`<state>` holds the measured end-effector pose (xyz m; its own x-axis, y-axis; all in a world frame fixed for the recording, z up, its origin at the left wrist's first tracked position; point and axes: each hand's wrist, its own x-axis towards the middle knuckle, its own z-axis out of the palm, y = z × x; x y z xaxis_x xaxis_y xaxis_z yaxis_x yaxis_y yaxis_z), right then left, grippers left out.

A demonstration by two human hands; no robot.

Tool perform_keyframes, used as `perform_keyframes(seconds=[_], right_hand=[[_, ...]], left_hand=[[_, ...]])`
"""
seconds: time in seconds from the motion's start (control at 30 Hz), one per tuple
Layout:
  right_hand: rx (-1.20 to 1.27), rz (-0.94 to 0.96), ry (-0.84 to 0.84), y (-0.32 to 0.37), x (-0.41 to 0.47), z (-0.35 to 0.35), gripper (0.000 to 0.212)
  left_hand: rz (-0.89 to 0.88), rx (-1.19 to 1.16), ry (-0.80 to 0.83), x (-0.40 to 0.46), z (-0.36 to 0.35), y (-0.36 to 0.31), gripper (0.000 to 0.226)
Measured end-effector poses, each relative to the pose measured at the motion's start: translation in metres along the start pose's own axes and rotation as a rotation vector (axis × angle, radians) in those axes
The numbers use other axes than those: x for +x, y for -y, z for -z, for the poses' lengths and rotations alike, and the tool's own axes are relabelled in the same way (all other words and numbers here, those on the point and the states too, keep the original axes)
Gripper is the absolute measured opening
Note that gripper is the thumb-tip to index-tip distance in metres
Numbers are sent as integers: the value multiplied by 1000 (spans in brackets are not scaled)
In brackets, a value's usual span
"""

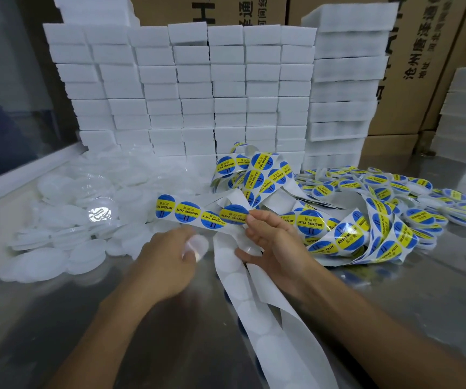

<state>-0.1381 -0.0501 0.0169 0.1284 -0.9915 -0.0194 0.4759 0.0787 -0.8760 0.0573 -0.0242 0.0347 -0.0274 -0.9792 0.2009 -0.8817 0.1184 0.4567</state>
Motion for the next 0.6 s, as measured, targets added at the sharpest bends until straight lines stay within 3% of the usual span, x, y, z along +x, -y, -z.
perform_keyframes(seconds=[0.13,0.2,0.33,0.6], right_hand=[[-8,21,50,-1,-1,-1,17],[-38,43,84,-1,-3,-3,22],[-57,70,79,-2,-4,-7,31],[111,25,-69,1,2,-1,7]], left_hand=[[49,-841,-25,2,-3,-13,29],[81,-1085,11,3,-6,-17,32],[115,-1238,-13,4,-15,-16,24],[228,-1446,-113,10,-20,-10,19]])
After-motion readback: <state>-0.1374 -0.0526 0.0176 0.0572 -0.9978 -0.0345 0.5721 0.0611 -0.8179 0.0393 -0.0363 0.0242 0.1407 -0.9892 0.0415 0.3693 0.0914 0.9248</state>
